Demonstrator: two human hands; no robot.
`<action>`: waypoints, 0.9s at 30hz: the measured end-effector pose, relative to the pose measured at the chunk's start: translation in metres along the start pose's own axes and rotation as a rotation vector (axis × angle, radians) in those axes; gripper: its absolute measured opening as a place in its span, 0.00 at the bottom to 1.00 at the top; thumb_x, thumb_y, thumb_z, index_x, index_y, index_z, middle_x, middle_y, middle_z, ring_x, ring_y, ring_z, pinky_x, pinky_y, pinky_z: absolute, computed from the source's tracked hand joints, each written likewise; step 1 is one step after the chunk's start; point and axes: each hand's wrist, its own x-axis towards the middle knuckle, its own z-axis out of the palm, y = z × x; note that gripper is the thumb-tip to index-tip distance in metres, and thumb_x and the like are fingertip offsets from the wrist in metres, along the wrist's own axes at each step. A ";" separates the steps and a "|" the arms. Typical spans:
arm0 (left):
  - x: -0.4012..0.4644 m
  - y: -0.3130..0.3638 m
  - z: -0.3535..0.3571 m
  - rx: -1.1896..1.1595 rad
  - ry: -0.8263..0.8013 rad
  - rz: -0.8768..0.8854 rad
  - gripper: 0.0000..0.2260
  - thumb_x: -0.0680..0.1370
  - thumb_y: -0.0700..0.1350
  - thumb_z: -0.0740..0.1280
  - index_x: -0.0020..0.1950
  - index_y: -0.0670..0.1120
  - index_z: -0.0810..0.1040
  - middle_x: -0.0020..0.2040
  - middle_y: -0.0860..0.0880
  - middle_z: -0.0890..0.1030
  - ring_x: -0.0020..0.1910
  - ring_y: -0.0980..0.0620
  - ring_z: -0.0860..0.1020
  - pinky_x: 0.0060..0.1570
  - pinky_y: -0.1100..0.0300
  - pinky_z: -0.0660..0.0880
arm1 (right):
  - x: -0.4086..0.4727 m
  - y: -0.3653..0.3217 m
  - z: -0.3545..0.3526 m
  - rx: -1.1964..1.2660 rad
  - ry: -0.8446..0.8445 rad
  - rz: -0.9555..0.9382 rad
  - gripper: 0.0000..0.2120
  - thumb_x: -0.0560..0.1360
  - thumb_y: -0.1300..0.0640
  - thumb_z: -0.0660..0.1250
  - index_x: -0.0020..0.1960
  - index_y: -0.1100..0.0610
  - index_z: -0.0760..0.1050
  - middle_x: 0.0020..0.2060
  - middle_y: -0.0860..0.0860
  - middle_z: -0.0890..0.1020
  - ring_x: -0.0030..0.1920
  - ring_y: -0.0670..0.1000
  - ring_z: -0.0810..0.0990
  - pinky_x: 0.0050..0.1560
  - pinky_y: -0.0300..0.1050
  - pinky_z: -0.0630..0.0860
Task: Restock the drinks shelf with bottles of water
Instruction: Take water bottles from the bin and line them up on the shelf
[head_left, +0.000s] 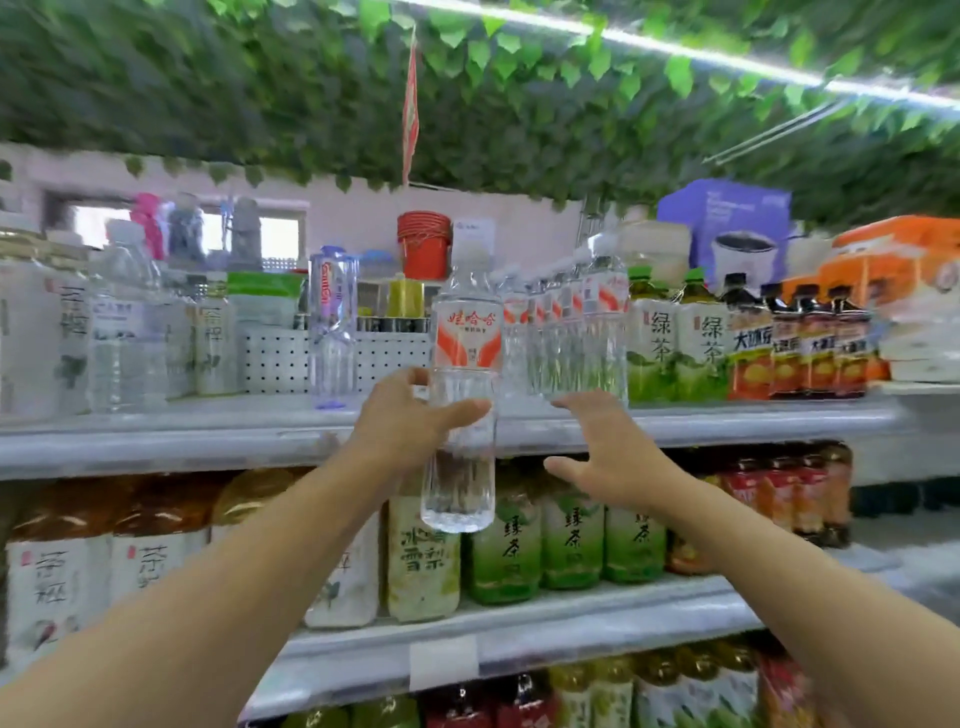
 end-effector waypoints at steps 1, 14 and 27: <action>0.010 0.006 0.008 0.010 0.015 0.017 0.23 0.67 0.48 0.76 0.58 0.48 0.72 0.51 0.46 0.81 0.48 0.46 0.81 0.52 0.47 0.77 | 0.006 0.009 -0.002 -0.013 0.000 -0.010 0.32 0.75 0.47 0.67 0.73 0.51 0.58 0.71 0.50 0.61 0.72 0.51 0.57 0.71 0.47 0.56; 0.141 0.042 0.075 -0.024 0.155 0.100 0.09 0.72 0.45 0.72 0.50 0.46 0.75 0.51 0.44 0.81 0.50 0.44 0.80 0.45 0.50 0.78 | 0.072 0.076 0.023 -0.108 0.029 -0.209 0.33 0.75 0.41 0.65 0.73 0.53 0.58 0.71 0.50 0.62 0.71 0.51 0.57 0.71 0.45 0.55; 0.198 -0.008 0.108 0.028 0.129 0.065 0.19 0.71 0.49 0.74 0.57 0.46 0.74 0.54 0.49 0.80 0.53 0.48 0.78 0.46 0.53 0.71 | 0.079 0.101 0.058 -0.139 0.128 -0.328 0.34 0.72 0.34 0.49 0.69 0.54 0.65 0.66 0.50 0.70 0.68 0.52 0.65 0.70 0.46 0.58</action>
